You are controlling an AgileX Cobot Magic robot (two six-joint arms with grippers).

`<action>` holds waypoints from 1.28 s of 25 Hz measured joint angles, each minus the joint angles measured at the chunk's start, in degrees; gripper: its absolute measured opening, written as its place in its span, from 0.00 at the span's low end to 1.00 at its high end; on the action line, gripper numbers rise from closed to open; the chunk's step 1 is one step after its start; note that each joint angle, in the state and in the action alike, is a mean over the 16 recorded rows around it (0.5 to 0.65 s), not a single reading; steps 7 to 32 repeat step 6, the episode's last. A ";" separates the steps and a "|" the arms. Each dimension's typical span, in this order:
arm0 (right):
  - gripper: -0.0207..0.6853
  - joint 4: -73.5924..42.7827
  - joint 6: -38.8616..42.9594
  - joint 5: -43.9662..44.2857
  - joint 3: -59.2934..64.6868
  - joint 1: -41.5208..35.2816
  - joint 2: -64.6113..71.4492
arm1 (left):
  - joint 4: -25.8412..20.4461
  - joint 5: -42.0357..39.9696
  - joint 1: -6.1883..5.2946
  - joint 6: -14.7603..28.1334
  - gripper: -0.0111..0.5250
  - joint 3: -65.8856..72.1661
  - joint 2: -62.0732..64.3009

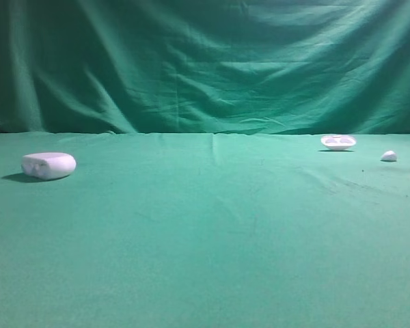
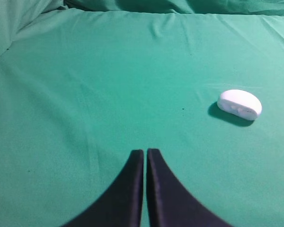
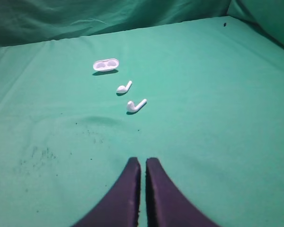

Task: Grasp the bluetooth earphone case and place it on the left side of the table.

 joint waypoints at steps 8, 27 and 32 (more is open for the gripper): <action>0.03 0.00 -0.09 0.00 0.00 0.00 0.00 | 0.00 0.00 0.00 0.00 0.02 0.00 0.00; 0.03 0.00 -0.09 0.00 0.00 0.00 0.00 | 0.00 0.00 0.00 0.00 0.02 0.00 0.00; 0.03 0.00 -0.09 0.00 0.00 0.00 0.00 | 0.00 0.00 0.00 0.00 0.02 0.00 0.00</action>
